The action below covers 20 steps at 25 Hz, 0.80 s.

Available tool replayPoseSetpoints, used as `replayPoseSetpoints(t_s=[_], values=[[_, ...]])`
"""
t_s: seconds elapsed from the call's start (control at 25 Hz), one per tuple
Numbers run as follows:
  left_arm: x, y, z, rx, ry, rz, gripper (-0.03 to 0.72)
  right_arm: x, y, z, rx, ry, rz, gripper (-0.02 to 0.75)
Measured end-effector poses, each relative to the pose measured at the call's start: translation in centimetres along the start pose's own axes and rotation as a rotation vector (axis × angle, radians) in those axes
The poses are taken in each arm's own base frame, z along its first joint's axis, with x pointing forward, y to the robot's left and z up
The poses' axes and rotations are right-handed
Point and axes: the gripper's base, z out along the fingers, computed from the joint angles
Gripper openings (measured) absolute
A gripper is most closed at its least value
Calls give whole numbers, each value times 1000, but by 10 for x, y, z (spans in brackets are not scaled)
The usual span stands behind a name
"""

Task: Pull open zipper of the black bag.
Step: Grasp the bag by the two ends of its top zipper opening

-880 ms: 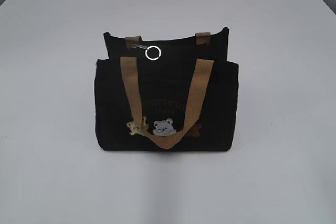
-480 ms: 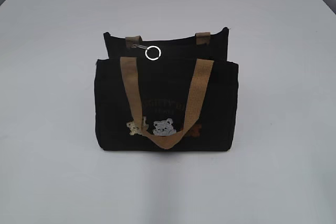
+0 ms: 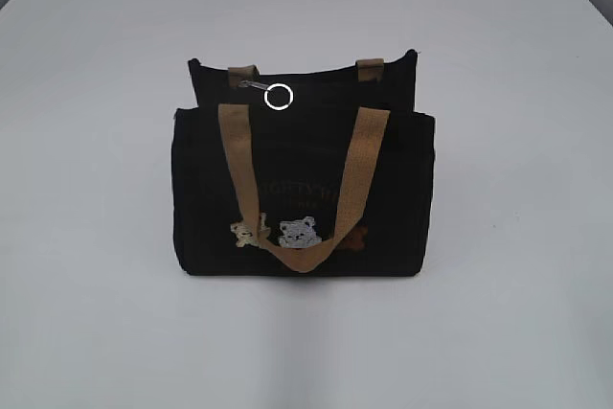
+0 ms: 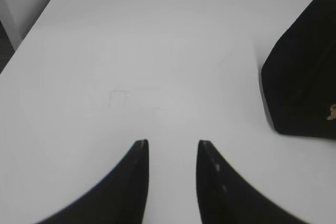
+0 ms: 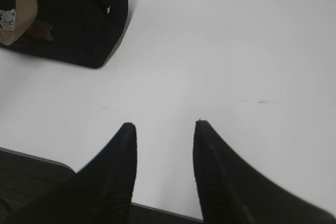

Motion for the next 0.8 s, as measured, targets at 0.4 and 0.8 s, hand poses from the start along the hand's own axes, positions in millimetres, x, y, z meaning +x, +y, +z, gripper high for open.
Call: replayPoseSetpoints(t_s=[0.4,0.8], values=[[-78,-27,55,303,-266,90,239,0,0,0,0,0,0,292],[-57,-51,233,634,-15,400,274,0,0,0,0,0,0,292]])
